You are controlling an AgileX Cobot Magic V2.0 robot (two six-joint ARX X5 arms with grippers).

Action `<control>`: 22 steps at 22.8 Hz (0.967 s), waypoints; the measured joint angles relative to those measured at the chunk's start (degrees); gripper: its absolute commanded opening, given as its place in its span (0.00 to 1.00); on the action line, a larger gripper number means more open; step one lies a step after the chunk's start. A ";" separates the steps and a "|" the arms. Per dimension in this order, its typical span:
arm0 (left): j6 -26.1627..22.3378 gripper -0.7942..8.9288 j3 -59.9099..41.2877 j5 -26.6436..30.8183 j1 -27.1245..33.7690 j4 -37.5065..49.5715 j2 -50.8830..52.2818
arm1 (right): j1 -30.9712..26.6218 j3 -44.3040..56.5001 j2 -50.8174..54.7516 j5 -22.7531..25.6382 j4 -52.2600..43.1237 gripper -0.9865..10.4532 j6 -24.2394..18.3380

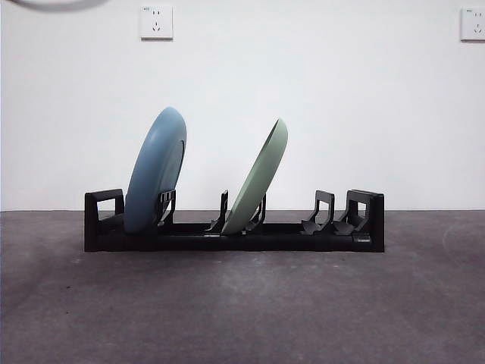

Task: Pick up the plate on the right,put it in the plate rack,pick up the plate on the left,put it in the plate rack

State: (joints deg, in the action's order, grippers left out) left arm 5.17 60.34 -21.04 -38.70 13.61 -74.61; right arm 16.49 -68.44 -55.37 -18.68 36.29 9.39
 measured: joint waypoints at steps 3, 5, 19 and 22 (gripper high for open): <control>-2.60 0.07 0.02 6.36 0.00 -8.04 6.45 | 0.02 0.00 0.07 4.13 1.95 0.08 -2.03; -4.70 0.07 0.02 12.72 0.00 -14.08 10.80 | 0.04 0.00 0.42 8.63 3.23 0.08 -3.30; -9.16 0.07 0.09 43.85 0.00 -45.40 28.48 | 0.00 14.25 17.18 15.87 -0.52 0.08 -4.46; -8.50 0.08 0.09 44.52 0.00 -48.37 30.25 | 0.00 14.71 17.75 15.96 0.22 0.09 -4.46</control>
State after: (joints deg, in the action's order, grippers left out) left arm -3.33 60.42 23.49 -38.70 -34.76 -44.36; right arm 16.49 -53.74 -37.63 -2.72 36.51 4.93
